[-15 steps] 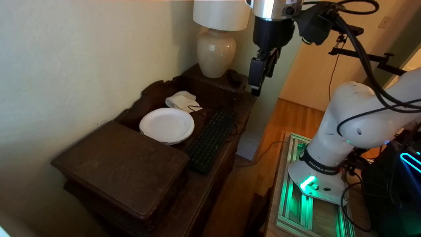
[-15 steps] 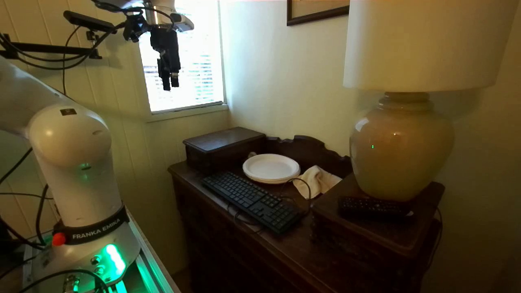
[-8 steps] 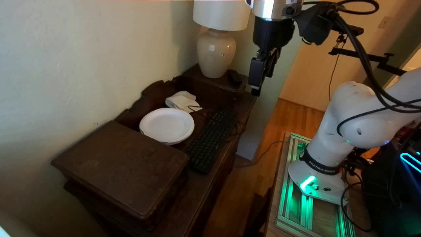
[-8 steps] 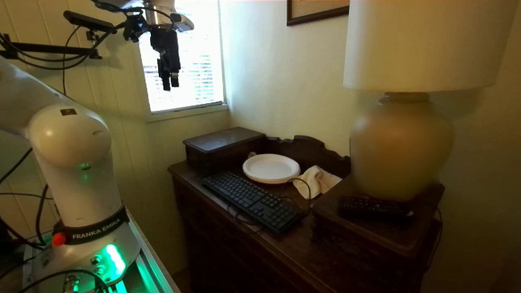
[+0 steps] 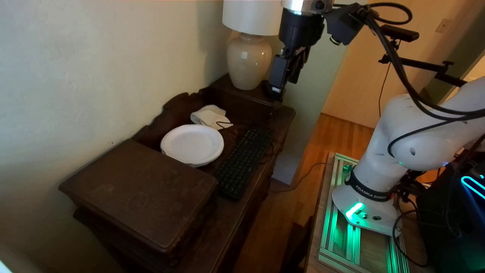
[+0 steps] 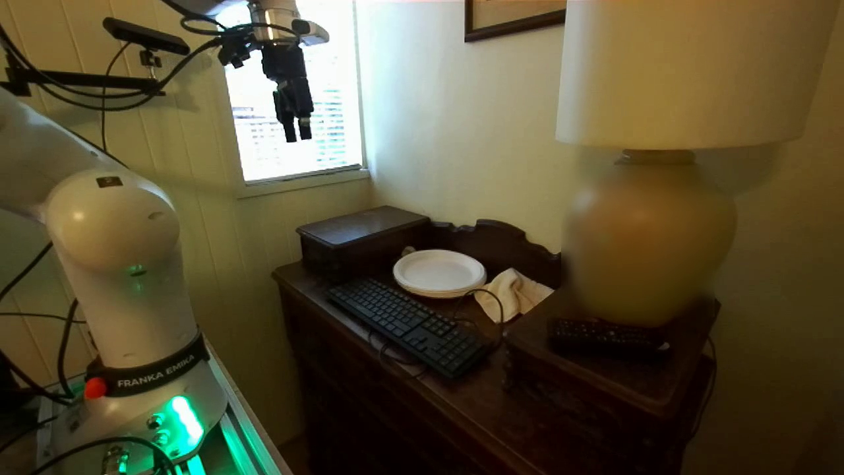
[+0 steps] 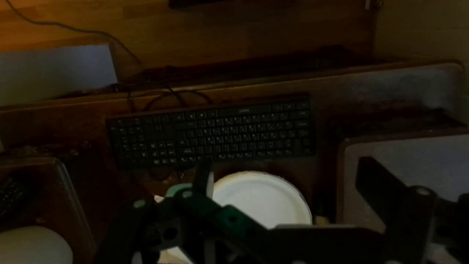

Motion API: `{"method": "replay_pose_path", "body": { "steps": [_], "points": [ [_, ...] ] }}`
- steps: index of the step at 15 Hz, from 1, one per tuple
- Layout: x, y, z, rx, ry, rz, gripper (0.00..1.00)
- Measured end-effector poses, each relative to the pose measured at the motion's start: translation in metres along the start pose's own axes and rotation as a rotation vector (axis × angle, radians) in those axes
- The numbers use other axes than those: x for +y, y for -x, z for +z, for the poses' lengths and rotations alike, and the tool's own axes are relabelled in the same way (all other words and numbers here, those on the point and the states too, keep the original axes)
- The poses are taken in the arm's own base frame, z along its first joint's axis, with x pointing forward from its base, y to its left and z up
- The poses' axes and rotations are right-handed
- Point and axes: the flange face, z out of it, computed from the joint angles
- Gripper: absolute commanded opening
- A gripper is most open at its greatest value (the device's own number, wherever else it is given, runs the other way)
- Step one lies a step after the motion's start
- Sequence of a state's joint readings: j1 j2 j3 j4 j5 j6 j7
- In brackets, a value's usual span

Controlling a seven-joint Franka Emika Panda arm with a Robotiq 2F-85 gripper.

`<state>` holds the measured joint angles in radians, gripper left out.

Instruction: Push the white plates to the right.

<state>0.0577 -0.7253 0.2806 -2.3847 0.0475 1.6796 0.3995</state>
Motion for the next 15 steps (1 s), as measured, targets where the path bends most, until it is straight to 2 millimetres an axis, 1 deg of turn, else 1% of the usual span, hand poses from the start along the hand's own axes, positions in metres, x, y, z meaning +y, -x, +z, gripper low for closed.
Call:
{"method": "replay_pose_path", "body": {
  "steps": [2,5,7,10,15],
  "points": [
    [0.012,-0.019,0.004,0.036,-0.038,-0.009,1.0],
    [0.035,-0.047,0.02,0.083,-0.082,-0.069,1.0],
    [0.052,-0.064,0.038,0.1,-0.099,-0.143,1.0],
    [0.073,-0.086,0.072,0.111,-0.11,-0.241,1.0],
    [0.098,-0.118,0.123,0.117,-0.113,-0.408,1.0]
  ]
}}
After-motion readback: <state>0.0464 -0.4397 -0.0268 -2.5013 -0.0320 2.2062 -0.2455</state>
